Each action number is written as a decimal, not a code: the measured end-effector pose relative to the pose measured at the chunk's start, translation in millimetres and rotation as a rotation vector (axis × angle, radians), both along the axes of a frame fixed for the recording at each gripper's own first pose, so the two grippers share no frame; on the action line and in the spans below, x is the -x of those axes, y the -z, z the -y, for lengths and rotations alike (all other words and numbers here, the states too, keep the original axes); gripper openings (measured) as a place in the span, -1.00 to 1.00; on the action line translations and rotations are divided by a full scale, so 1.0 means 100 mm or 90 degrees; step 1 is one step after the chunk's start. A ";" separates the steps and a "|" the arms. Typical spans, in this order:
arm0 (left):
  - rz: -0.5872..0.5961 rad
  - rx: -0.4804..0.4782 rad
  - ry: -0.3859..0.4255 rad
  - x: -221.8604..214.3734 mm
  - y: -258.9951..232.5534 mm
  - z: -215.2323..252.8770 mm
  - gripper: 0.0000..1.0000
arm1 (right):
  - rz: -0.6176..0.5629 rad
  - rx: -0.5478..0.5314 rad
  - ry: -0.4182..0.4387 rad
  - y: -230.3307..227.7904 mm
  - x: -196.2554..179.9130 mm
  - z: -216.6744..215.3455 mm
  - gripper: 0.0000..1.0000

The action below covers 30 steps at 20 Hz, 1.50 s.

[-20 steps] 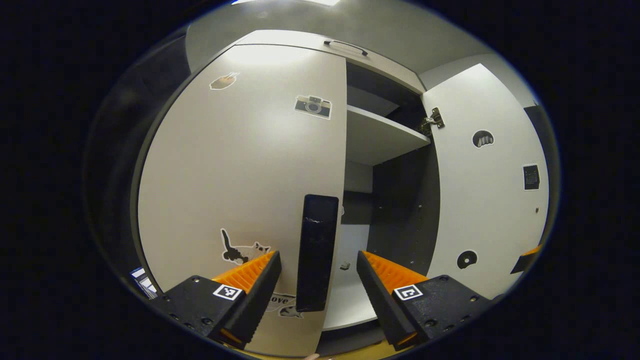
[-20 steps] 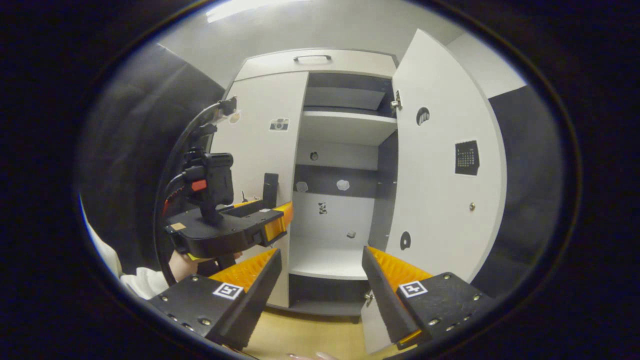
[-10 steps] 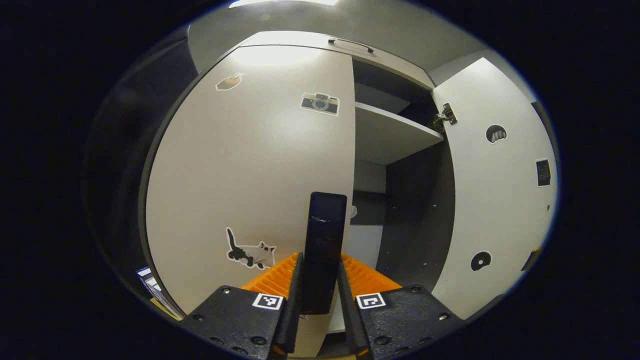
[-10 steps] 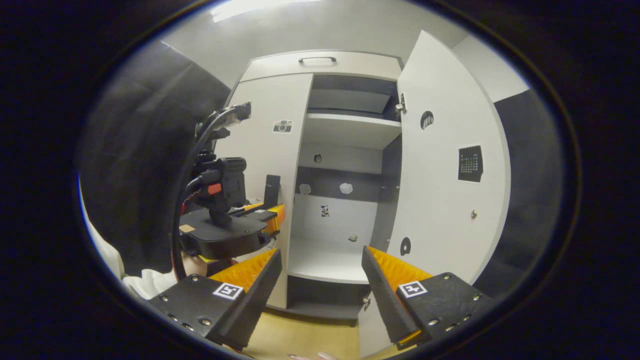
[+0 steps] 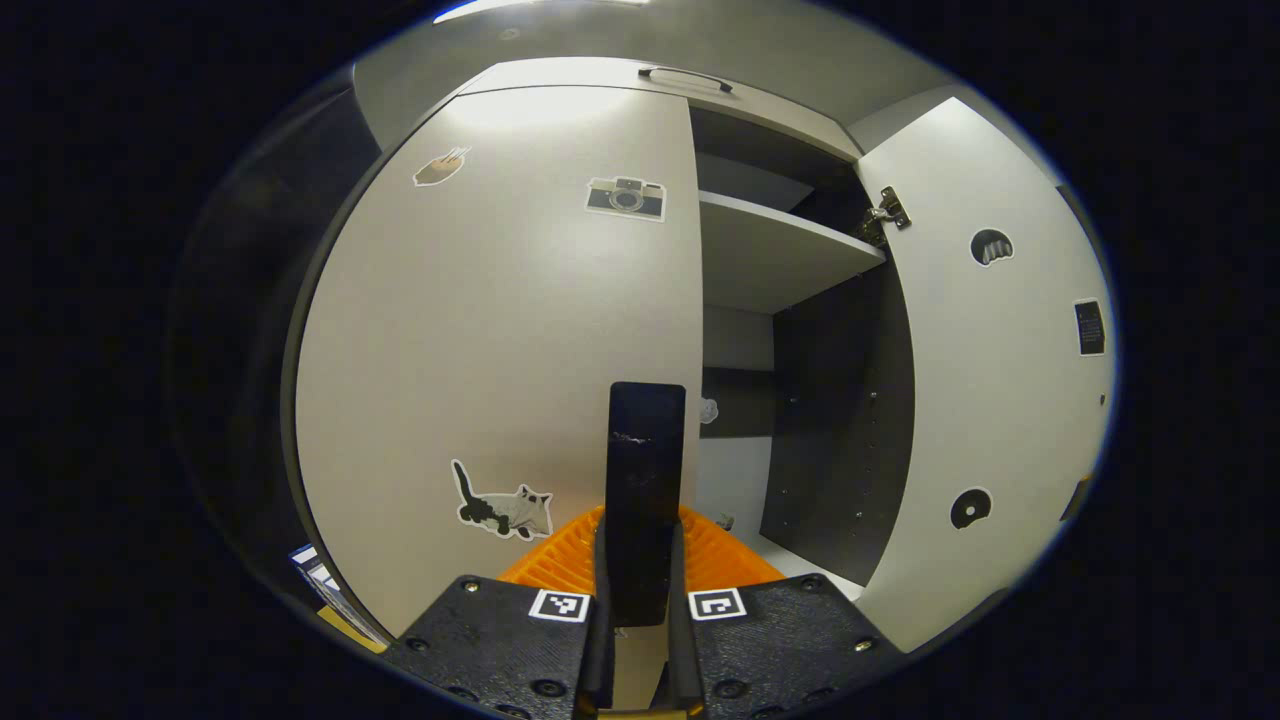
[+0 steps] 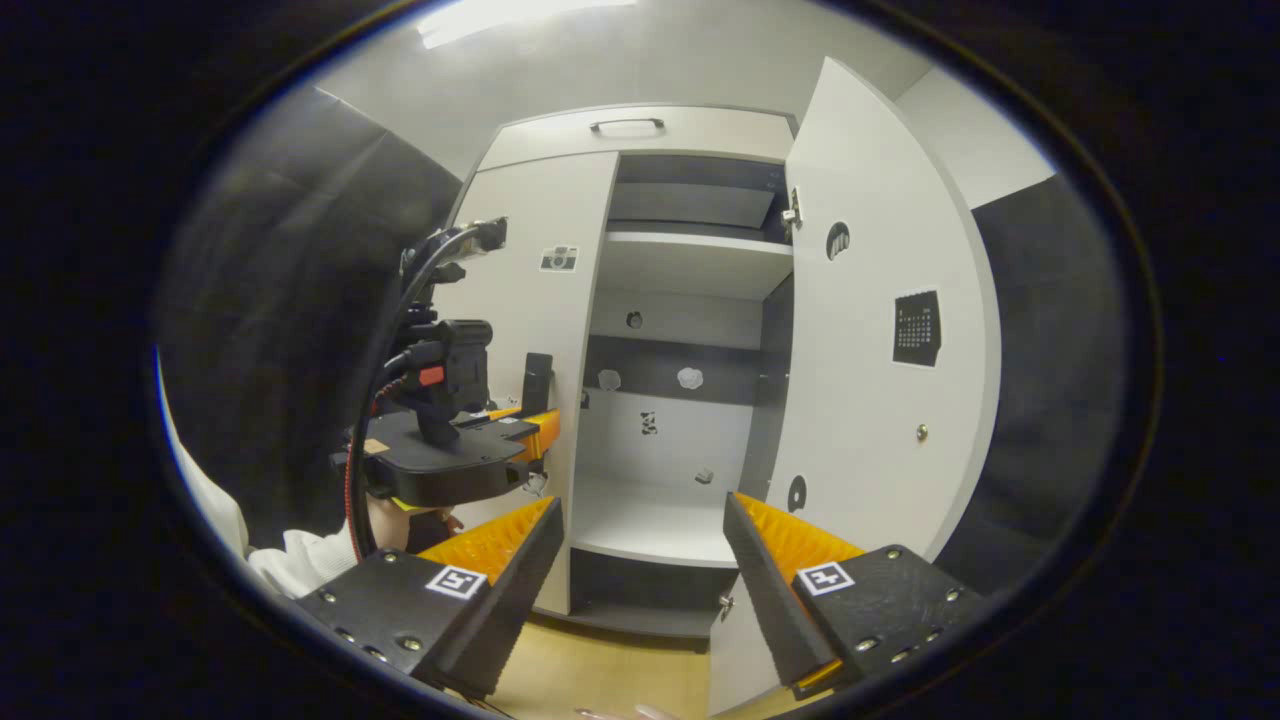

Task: Open the right door of the double-door shoe cabinet with the right hand, and open the left door with the left hand.

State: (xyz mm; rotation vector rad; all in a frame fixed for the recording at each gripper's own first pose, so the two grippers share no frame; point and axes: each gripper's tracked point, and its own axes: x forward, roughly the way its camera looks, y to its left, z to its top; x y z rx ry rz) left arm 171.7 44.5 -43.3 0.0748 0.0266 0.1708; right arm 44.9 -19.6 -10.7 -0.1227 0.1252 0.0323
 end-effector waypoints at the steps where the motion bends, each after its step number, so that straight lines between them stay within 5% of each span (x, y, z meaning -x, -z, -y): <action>1: -0.001 0.001 0.004 0.02 0.00 0.01 -0.58 | 0.002 0.000 -0.005 -0.01 0.01 -0.01 0.94; 11: -0.026 0.010 0.028 0.84 -0.16 0.05 -0.62 | 0.007 -0.029 -0.085 -0.09 0.15 -0.26 0.94; 30: -0.039 0.015 -0.040 1.93 -0.45 -0.40 -0.67 | 0.006 -0.056 -0.197 -0.07 0.21 -0.94 0.94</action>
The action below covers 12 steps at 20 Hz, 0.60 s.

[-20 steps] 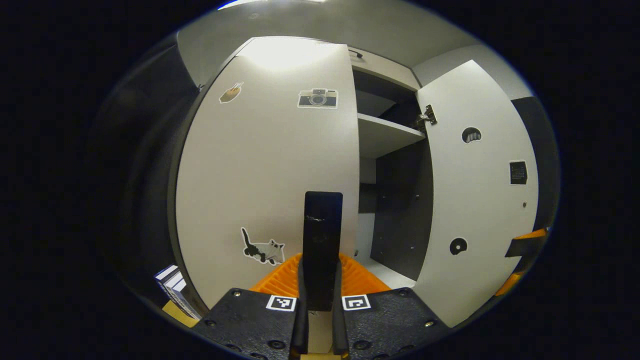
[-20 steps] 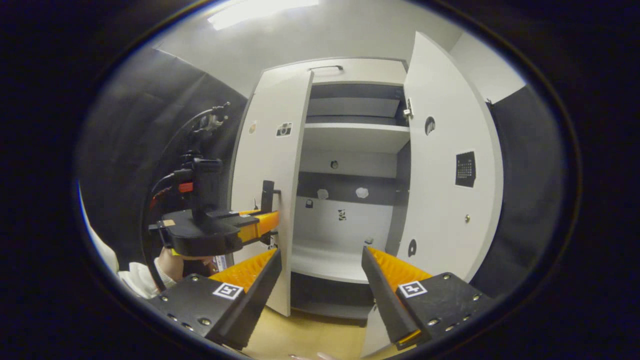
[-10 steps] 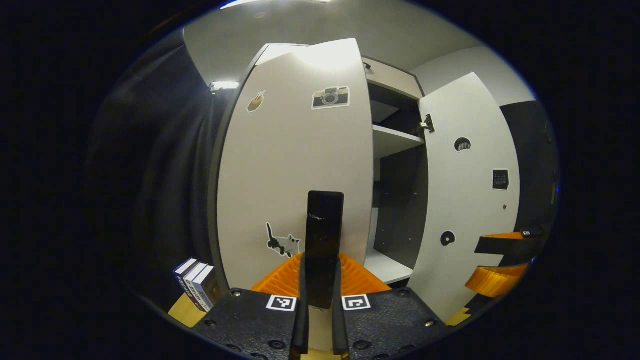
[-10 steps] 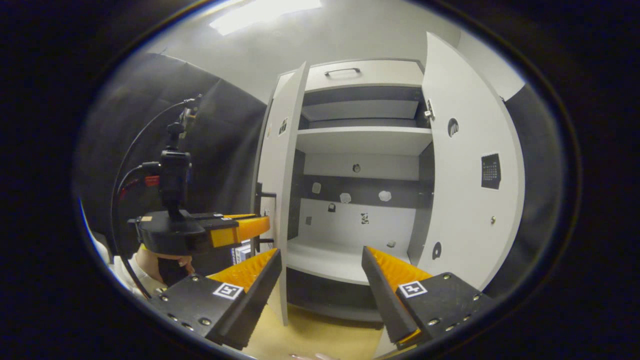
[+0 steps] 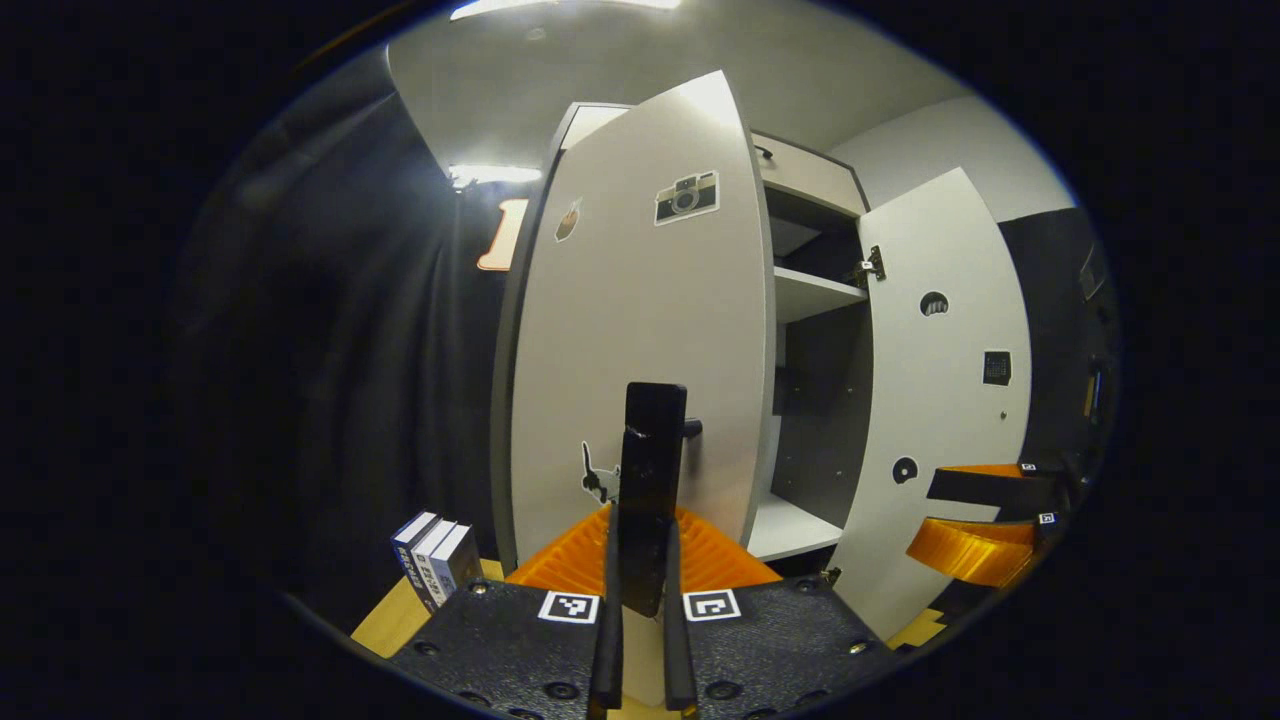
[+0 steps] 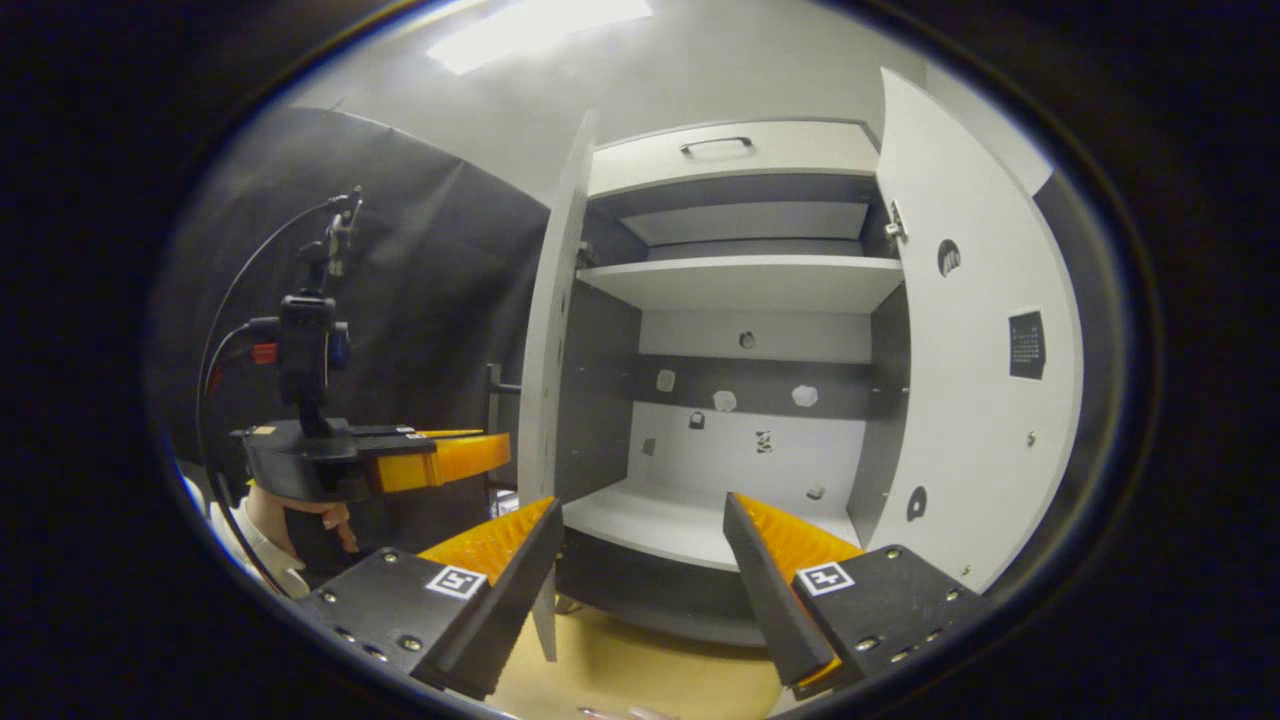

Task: Open the right door of the double-door shoe cabinet with the right hand, and open the left door with the left hand.

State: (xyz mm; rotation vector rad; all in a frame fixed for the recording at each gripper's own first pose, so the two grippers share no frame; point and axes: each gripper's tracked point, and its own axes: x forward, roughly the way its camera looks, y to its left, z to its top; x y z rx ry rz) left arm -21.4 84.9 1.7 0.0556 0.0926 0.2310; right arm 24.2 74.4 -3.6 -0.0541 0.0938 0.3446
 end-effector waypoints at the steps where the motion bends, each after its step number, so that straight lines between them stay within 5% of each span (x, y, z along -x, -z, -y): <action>1: -0.001 -0.002 -0.005 0.03 -0.01 -0.04 -0.67 | 0.000 0.001 -0.006 0.01 0.01 -0.06 0.94; 12: 0.002 -0.049 -0.114 0.52 -0.18 -0.76 -0.94 | 0.011 0.002 -0.032 0.02 -0.01 -0.44 0.94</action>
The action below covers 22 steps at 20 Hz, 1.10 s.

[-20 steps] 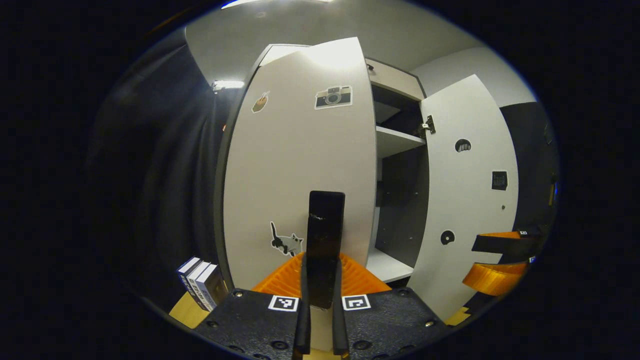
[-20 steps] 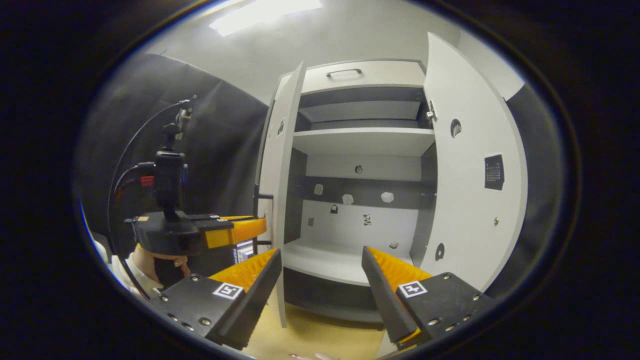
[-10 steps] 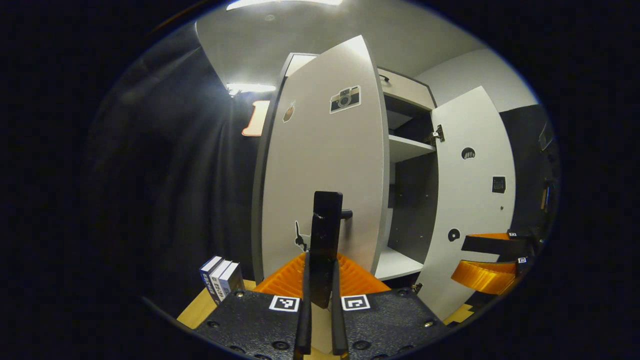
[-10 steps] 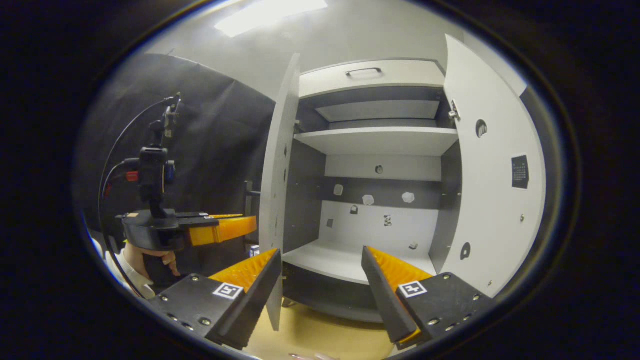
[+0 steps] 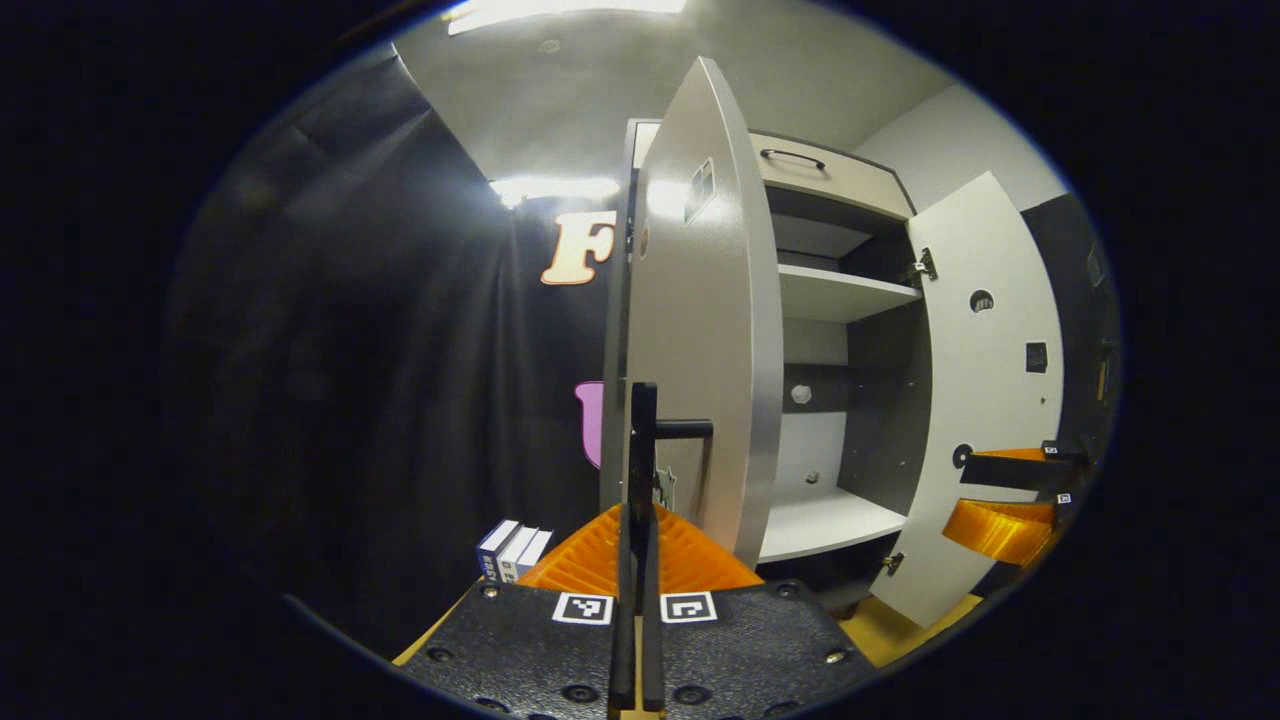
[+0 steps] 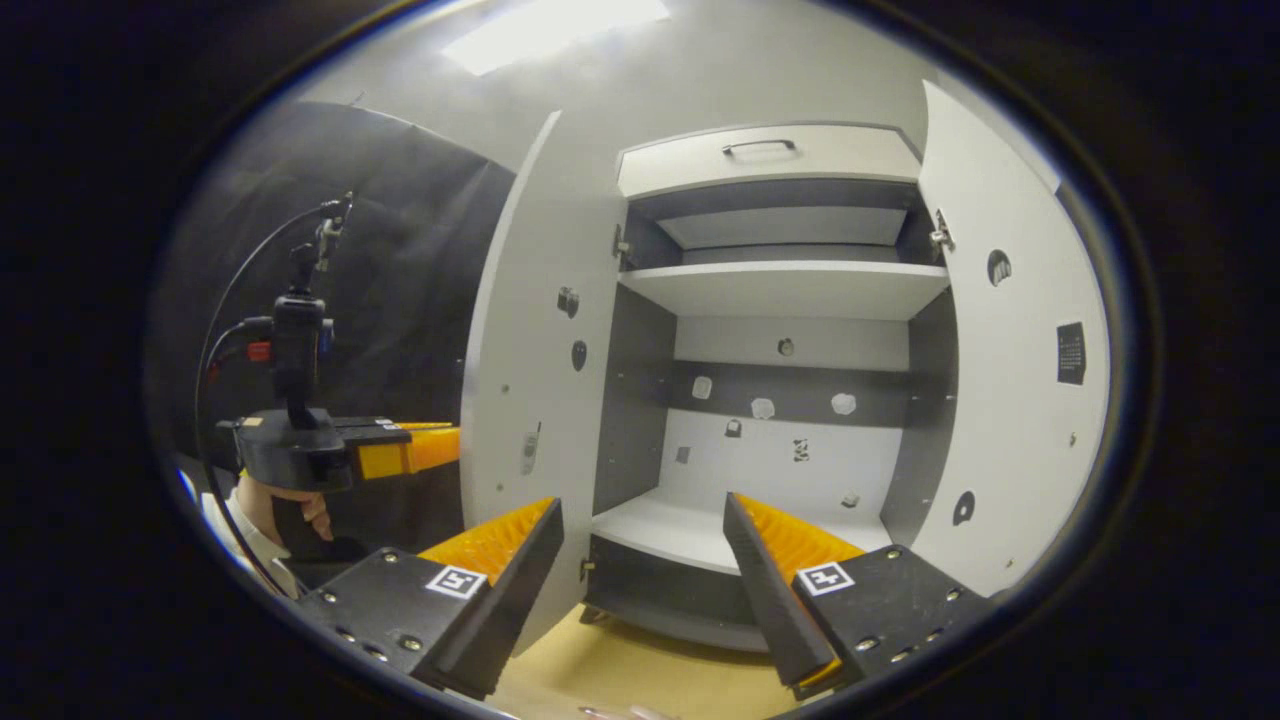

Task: Open the right door of the double-door shoe cabinet with the right hand, and open the left door with the left hand.

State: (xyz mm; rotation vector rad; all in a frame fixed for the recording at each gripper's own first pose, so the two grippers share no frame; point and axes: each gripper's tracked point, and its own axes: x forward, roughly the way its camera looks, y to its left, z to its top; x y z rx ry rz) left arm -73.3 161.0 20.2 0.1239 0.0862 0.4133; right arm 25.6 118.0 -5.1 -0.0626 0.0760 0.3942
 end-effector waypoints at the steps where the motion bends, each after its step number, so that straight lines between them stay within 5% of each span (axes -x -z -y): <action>1: -0.002 -0.008 -0.013 0.03 0.00 -0.09 -0.96 | 0.000 0.002 0.000 0.01 0.00 -0.02 0.94; 22: 0.008 -0.031 0.012 0.11 -0.05 -0.37 -0.94 | -0.016 0.017 0.004 0.14 -0.09 -0.07 0.94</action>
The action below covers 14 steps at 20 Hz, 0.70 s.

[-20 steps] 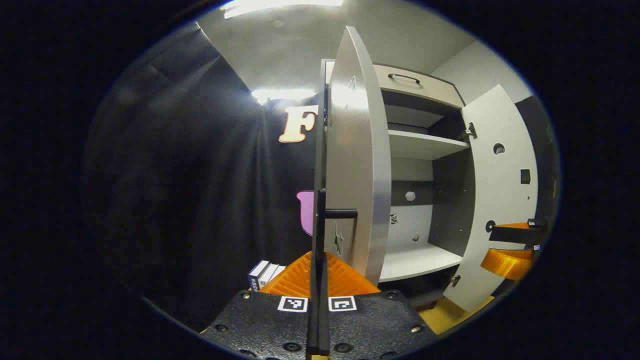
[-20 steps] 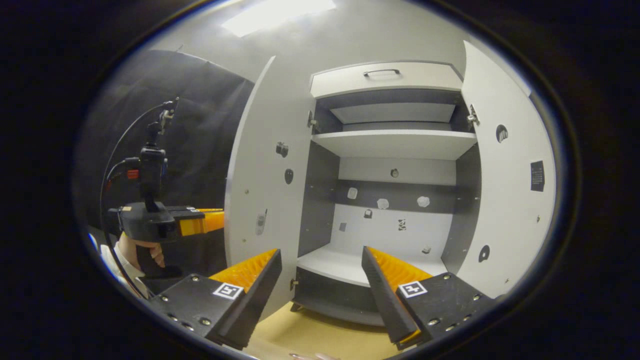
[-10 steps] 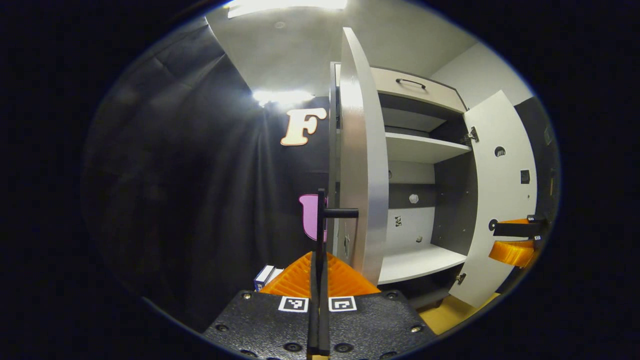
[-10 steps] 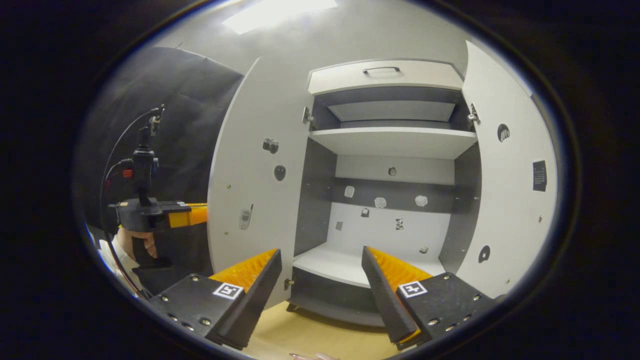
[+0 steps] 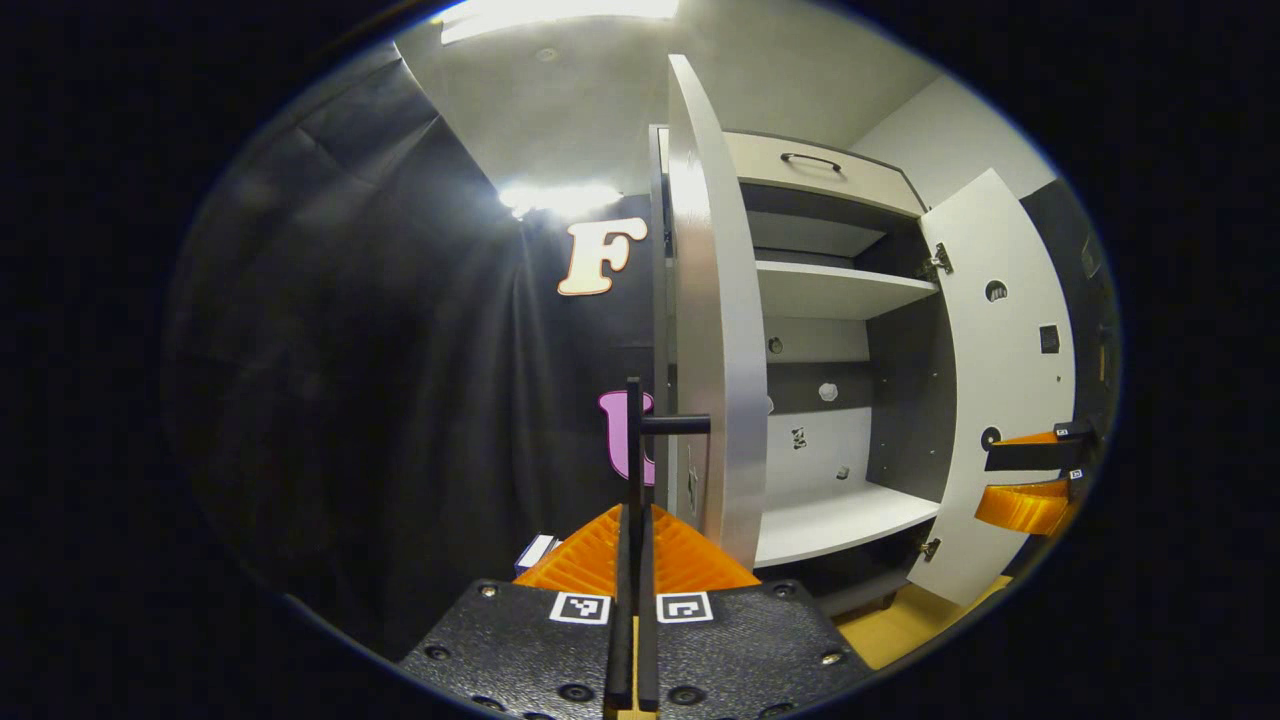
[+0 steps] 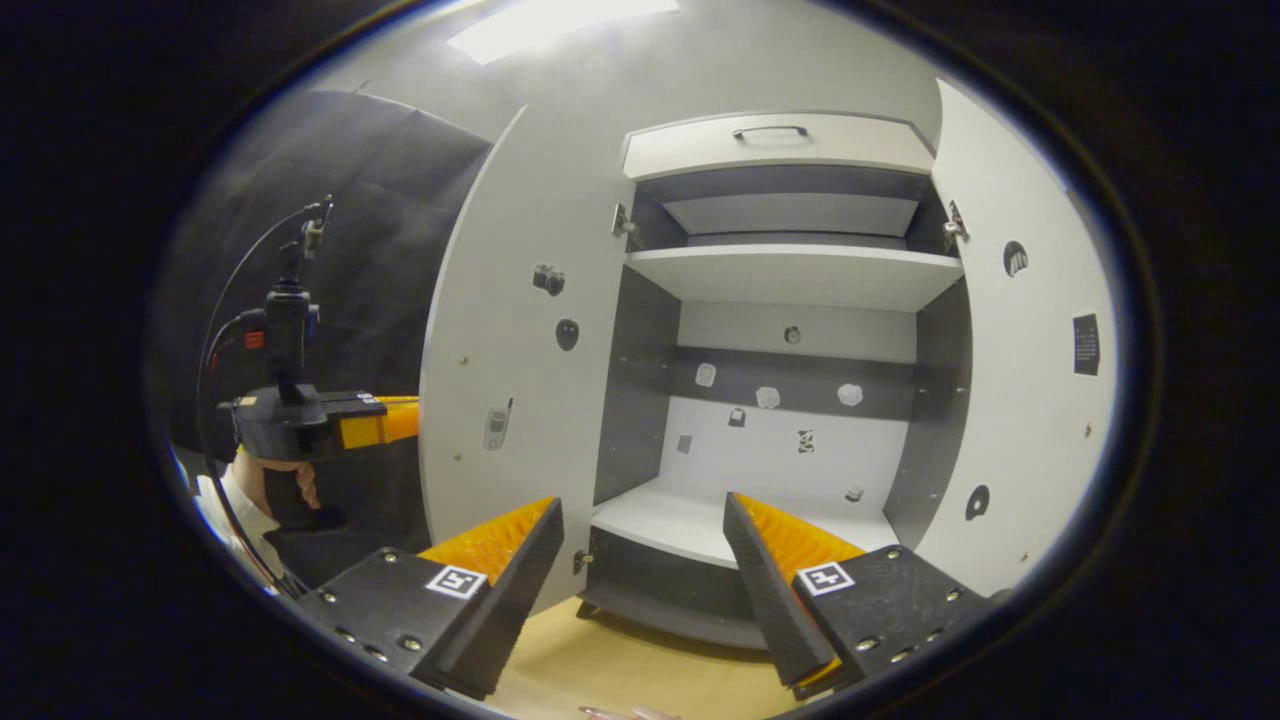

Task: Open the right door of the double-door shoe cabinet with the right hand, and open the left door with the left hand.

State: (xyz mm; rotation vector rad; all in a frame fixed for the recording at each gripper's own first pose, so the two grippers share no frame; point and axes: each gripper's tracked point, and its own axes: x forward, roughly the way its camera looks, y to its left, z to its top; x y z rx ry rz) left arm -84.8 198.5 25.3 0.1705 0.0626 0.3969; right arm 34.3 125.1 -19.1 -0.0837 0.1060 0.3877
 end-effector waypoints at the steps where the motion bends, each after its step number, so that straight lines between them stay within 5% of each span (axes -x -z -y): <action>1: 0.000 -0.002 -0.003 0.02 0.01 -0.02 -0.94 | 0.001 -0.002 0.000 -0.01 0.01 0.01 0.94; 3: -0.004 -0.019 -0.024 0.08 0.00 -0.11 -0.85 | 0.004 -0.004 0.007 -0.03 0.01 0.05 0.94; 6: -0.003 -0.050 -0.071 0.30 -0.08 -0.24 0.31 | -0.001 -0.011 0.006 -0.03 0.03 0.07 0.94; 8: 0.000 -0.050 -0.078 0.40 -0.09 -0.20 0.80 | -0.006 -0.016 0.001 -0.03 0.03 0.10 0.94; 14: 0.006 -0.061 -0.121 0.79 -0.16 -0.02 0.94 | -0.011 -0.019 -0.040 -0.04 0.18 0.08 0.94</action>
